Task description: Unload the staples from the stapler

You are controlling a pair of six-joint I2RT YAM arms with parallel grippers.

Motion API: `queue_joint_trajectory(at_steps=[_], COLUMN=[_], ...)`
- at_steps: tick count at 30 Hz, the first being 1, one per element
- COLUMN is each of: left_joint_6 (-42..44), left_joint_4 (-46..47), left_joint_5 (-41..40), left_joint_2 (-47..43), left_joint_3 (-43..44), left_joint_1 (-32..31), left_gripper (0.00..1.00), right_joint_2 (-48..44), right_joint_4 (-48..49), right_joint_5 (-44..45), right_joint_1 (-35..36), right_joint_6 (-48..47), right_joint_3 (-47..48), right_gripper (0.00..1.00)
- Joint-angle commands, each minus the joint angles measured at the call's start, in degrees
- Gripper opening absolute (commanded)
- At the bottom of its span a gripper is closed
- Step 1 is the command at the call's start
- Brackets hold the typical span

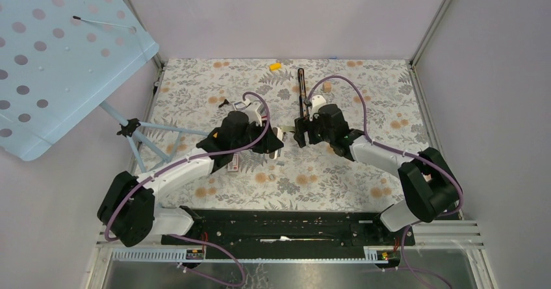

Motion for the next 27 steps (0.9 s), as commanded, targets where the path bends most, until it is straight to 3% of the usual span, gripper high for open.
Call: queue_joint_trajectory(at_steps=[1,5,15,27], left_joint_6=[1.5,1.9,2.1,2.1], left_joint_4=[-1.4,-2.3,-2.4,-3.5], left_joint_5=[-0.5,1.1,3.7,3.6], left_joint_2=[0.0,0.7,0.9,0.2], left_joint_3=[2.5,3.2,3.0,2.6], left_joint_1=[0.0,0.0,0.0,0.0], left_gripper=[0.0,0.0,0.0,0.0], right_joint_2=[-0.5,-0.5,2.0,1.4], right_joint_4=[4.1,4.6,4.6,4.4], right_joint_5=[2.4,3.8,13.0,10.1], right_joint_1=[0.0,-0.1,-0.3,-0.9], right_joint_6=[0.3,-0.1,0.9,1.7], right_joint_3=[1.6,1.8,7.6,10.2], right_gripper=[0.86,0.86,0.99,1.0])
